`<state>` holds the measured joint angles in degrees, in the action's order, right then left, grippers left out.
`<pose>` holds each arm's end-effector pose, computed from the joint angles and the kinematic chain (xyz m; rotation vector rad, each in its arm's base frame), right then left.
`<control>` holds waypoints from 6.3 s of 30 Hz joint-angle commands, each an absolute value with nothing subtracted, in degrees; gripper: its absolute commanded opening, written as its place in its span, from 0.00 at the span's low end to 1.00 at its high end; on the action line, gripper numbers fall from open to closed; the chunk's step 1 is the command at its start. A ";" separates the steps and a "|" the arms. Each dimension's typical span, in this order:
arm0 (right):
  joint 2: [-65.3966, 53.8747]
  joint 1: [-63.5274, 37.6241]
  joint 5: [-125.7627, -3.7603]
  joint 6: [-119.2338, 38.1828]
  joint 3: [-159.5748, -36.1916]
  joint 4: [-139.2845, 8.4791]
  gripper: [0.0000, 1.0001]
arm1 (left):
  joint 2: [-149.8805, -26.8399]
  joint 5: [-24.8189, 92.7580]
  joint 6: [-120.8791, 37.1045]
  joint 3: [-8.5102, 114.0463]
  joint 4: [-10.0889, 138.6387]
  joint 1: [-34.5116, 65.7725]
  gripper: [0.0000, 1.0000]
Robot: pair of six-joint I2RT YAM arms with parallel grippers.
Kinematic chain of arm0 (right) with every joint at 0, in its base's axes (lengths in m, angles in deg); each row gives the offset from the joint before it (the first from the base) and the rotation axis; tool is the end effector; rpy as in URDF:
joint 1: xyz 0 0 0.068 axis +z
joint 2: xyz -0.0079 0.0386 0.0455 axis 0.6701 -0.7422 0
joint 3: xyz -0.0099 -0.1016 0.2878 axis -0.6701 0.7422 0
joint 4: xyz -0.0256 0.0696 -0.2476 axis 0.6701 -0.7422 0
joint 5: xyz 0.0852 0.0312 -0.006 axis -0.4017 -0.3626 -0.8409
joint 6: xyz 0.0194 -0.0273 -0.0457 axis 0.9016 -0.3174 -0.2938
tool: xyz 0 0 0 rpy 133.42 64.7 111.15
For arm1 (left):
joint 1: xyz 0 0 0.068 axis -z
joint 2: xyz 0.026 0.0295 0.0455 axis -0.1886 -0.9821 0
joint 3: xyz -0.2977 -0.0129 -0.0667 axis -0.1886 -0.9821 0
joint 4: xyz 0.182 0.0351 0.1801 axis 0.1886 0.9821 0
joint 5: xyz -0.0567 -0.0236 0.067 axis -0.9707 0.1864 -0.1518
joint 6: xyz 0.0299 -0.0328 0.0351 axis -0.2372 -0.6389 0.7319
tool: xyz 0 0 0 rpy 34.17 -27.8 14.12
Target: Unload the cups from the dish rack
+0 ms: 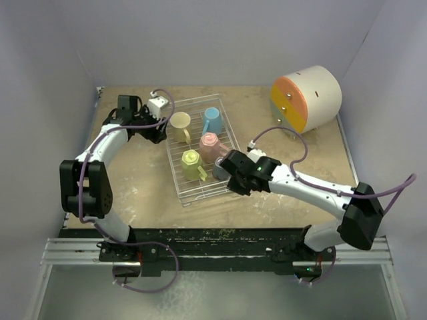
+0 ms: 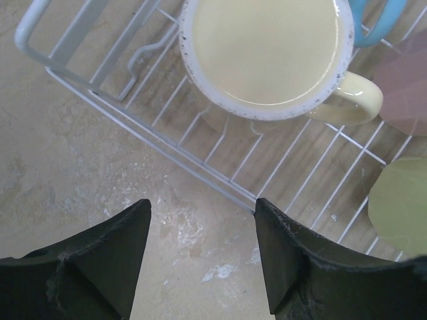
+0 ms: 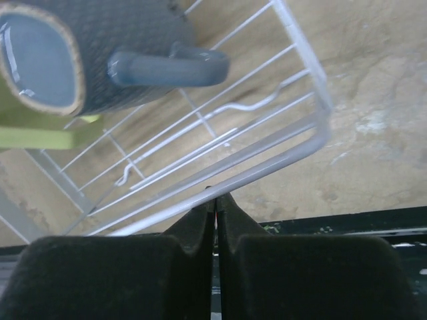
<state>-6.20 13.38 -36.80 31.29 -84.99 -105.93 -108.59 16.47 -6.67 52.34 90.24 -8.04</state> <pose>0.1701 0.2229 0.2906 0.6398 2.5018 0.4582 0.3669 -0.0354 0.2854 0.7303 2.2102 -0.3596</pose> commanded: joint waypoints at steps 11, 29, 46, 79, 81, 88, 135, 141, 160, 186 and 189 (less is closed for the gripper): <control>-4.23 -1.10 -35.12 21.87 -87.90 -101.01 0.02 | -105.20 16.67 -2.01 45.36 93.36 -4.44 0.55; -2.07 -8.73 -35.89 14.58 -94.77 -102.95 0.27 | -99.91 6.67 -5.32 41.12 97.47 4.59 0.49; -1.10 12.50 -36.93 32.17 -85.36 -106.51 0.35 | -98.50 6.20 -9.13 43.19 99.25 8.39 0.49; -1.14 -12.50 -35.15 14.71 -88.48 -103.45 0.00 | -93.94 6.66 -8.69 59.75 111.66 5.97 0.97; -1.69 -13.18 -34.66 13.15 -90.34 -103.53 0.00 | -94.59 9.68 -8.83 59.82 110.78 5.91 1.00; 4.90 -10.77 -30.10 4.71 -94.41 -102.87 0.22 | -98.29 9.93 -9.57 62.84 110.23 5.08 0.99; -58.63 1.19 -45.12 -43.53 -154.41 -101.43 0.45 | -95.92 -4.18 -5.83 65.87 120.74 -25.84 1.00; -59.35 1.17 -42.96 -45.46 -153.52 -98.56 0.47 | -96.18 -5.56 -6.01 65.52 120.91 -25.90 1.00; -56.60 1.16 -44.86 -44.86 -145.86 -86.25 0.00 | -94.63 -6.07 -4.56 65.78 123.06 -26.08 1.00; -30.84 -2.17 -55.91 -21.96 -124.03 -62.13 0.00 | -93.36 -13.10 -11.48 64.77 119.03 -26.15 0.99; -28.09 -2.17 -59.76 -16.73 -120.94 -59.20 0.00 | -94.13 -16.77 -15.61 67.22 117.96 -26.13 0.99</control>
<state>-34.11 -2.75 -53.13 -24.77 -122.74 -70.06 -95.13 -9.19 -9.93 63.36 121.43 -25.59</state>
